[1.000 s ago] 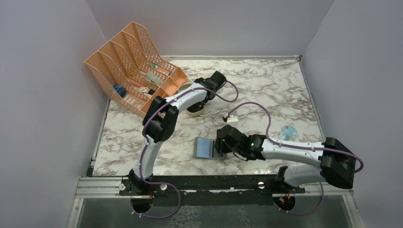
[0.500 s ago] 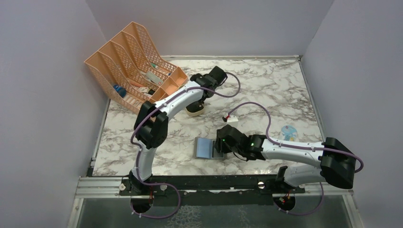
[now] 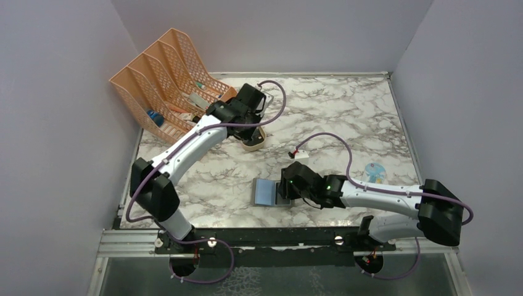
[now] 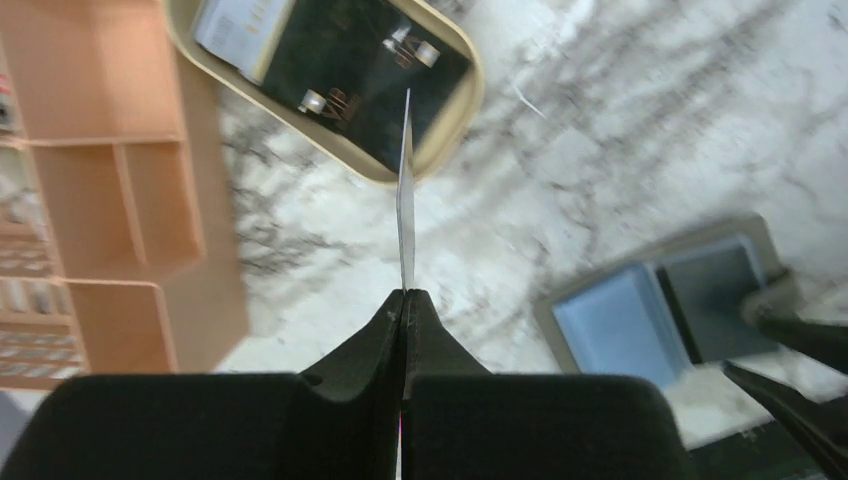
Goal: Put the credit cards into the card holder
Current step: Pick up the credit card from the storage box.
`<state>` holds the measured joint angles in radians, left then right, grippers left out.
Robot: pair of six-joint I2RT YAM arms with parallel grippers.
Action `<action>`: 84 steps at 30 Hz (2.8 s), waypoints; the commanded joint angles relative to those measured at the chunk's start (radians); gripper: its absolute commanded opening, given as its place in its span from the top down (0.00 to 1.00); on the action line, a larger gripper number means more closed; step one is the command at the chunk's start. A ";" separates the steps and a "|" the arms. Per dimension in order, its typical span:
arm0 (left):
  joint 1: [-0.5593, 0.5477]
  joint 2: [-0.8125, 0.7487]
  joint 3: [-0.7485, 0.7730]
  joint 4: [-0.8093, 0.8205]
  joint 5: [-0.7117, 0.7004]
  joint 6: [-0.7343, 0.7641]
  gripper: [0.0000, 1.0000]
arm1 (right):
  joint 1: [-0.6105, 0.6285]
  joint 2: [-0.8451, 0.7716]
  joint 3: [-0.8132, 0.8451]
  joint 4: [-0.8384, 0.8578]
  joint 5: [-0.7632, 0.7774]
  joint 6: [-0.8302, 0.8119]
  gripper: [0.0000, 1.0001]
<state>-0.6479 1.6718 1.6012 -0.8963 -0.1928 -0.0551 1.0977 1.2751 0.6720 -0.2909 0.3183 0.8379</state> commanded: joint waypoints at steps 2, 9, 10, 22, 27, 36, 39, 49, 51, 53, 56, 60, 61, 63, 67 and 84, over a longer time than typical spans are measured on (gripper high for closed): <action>0.040 -0.204 -0.248 0.193 0.389 -0.155 1.00 | 0.002 -0.085 0.012 0.052 -0.081 0.027 0.63; 0.117 -0.444 -0.582 0.522 0.801 -0.359 1.00 | 0.002 -0.298 -0.085 0.245 -0.127 0.089 0.60; 0.127 -0.473 -0.610 0.562 0.843 -0.388 1.00 | 0.002 -0.330 -0.097 0.266 -0.127 0.098 0.60; 0.151 -0.650 -0.841 0.810 1.216 -0.537 1.00 | 0.002 -0.563 -0.173 0.313 -0.082 0.260 0.47; 0.152 -0.671 -0.866 0.836 1.259 -0.553 1.00 | 0.002 -0.594 -0.155 0.246 -0.026 0.264 0.42; 0.151 -0.670 -0.939 1.043 1.357 -0.669 1.00 | 0.002 -0.577 -0.141 0.309 -0.096 0.234 0.50; 0.152 -0.663 -0.941 1.044 1.370 -0.656 1.00 | 0.002 -0.596 -0.148 0.337 -0.117 0.227 0.58; 0.152 -0.639 -0.968 1.118 1.383 -0.692 1.00 | 0.002 -0.578 -0.150 0.375 -0.162 0.221 0.62; 0.151 -0.638 -0.975 1.141 1.388 -0.705 1.00 | 0.002 -0.569 -0.153 0.386 -0.173 0.220 0.64; 0.152 -0.639 -0.980 1.146 1.388 -0.706 1.00 | 0.002 -0.565 -0.156 0.398 -0.181 0.217 0.69; 0.152 -0.635 -0.983 1.140 1.386 -0.706 1.00 | 0.002 -0.568 -0.166 0.420 -0.188 0.204 0.82; 0.152 -0.623 -0.952 1.017 1.326 -0.641 0.82 | 0.002 -0.564 -0.175 0.429 -0.198 0.180 0.99; 0.152 -0.617 -0.935 0.962 1.305 -0.604 0.76 | 0.002 -0.557 -0.175 0.422 -0.199 0.179 0.99; 0.153 -0.608 -0.901 0.868 1.250 -0.541 0.63 | 0.001 -0.545 -0.172 0.404 -0.200 0.176 0.99; 0.158 -0.599 -0.832 0.664 1.056 -0.425 0.53 | 0.002 -0.523 -0.175 0.379 -0.176 0.148 0.99; 0.158 -0.475 -0.996 0.691 0.649 -0.486 0.67 | -0.043 -0.218 -0.111 0.320 -0.141 -0.017 0.99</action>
<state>-0.4927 1.1561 0.6609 -0.2920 0.5076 -0.5076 1.0885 1.0027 0.5102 0.0174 0.2012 0.8715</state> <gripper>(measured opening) 0.401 0.013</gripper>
